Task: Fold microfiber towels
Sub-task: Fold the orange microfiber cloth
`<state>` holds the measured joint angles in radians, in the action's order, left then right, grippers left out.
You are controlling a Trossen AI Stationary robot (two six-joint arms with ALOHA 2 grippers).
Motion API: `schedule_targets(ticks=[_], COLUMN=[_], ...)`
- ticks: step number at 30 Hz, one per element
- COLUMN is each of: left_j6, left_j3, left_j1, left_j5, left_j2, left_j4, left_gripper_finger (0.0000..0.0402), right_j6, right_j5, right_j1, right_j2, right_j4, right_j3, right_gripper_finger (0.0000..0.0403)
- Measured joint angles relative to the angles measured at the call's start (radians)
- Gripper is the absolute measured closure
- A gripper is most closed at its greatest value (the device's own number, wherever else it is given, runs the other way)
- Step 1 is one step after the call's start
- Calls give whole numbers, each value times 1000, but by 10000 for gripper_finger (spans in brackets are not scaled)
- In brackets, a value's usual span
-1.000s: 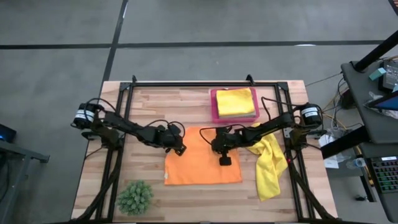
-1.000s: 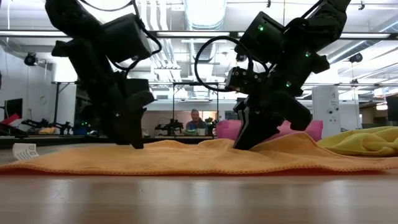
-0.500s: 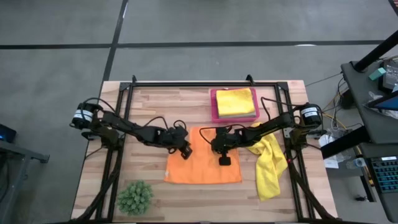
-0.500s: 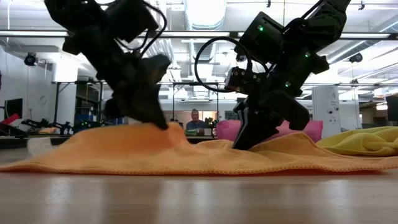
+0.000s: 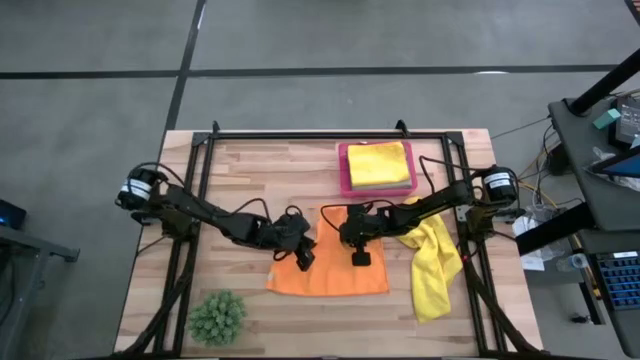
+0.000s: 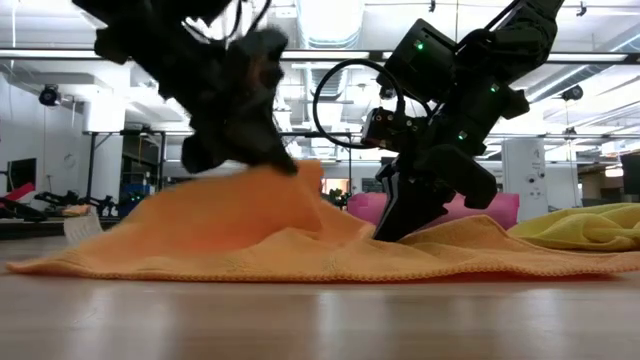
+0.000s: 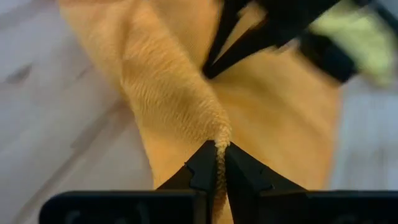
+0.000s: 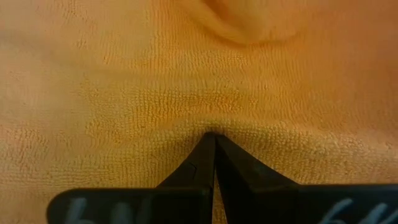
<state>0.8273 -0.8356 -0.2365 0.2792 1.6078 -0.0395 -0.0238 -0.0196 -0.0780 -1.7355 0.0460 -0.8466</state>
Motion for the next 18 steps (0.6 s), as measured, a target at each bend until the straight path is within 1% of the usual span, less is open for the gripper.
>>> schedule_targets(ticks=[2,4,8,10,12,14,16,18], left_j6=[36,50,3,-32,-53,-55,-56,-63], left_j3=[-11,-36,-112,-145,-155,-156,-155,-153], left_j1=[-4,-12,-25,-27,-25,-25,-25,-25], left_j5=[2,-1,-96,-133,-151,-154,-162,-194], left_j2=[36,87,180,212,223,223,223,221], left_j4=[46,55,25,28,25,26,21,32], left_gripper_finger=[386,386,384,373,352,320,281,238], right_j6=[0,1,4,5,5,5,5,5], right_j5=[1,0,0,0,1,0,1,0], right_j1=[0,0,0,0,0,0,0,0], right_j2=[0,0,0,0,0,0,0,0], right_j4=[5,7,14,14,18,17,19,19], right_j3=[0,0,0,0,0,0,0,0], right_gripper_finger=[394,394,394,394,394,394,394,394])
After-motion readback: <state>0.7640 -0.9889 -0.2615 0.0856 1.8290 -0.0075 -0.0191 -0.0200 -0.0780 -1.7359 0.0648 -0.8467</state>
